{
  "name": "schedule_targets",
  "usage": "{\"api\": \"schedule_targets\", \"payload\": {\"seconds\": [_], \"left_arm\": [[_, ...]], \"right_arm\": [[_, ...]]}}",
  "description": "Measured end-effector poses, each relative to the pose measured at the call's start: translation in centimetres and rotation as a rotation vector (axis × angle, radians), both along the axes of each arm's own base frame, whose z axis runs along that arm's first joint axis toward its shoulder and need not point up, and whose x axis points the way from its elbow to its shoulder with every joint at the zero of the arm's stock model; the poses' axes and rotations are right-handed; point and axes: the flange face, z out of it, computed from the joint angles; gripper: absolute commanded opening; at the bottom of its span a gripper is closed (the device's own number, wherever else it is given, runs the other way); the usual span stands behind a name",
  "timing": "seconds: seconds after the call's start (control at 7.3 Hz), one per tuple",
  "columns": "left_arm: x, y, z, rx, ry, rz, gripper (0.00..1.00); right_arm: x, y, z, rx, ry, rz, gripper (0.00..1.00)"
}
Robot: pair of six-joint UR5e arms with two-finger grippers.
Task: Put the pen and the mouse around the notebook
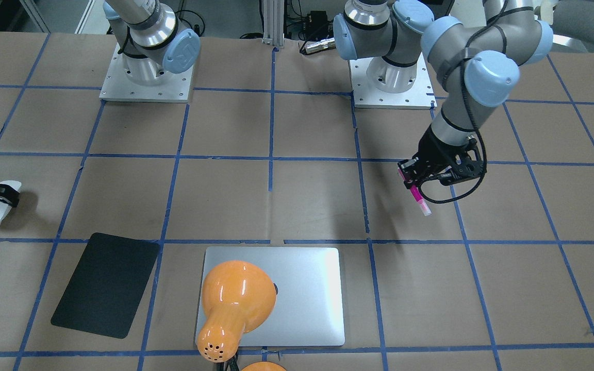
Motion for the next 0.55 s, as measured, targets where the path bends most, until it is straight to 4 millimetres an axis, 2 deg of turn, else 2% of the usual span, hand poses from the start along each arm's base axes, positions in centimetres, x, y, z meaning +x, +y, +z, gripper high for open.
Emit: {"api": "schedule_targets", "payload": {"seconds": [0.14, 0.27, 0.55], "left_arm": [[-4.6, 0.0, 0.4, 0.008, 0.017, 0.200, 0.00], [-9.1, 0.1, 0.6, 0.020, 0.035, 0.375, 0.00], [-17.9, 1.2, 0.1, 0.070, 0.068, 0.695, 0.00]], "right_arm": [[0.8, -0.9, 1.0, -0.024, 0.005, 0.002, 0.59], [2.5, -2.7, 2.1, -0.053, 0.014, 0.003, 0.59], [7.6, -7.0, 3.8, -0.109, 0.038, -0.013, 0.59]]}}
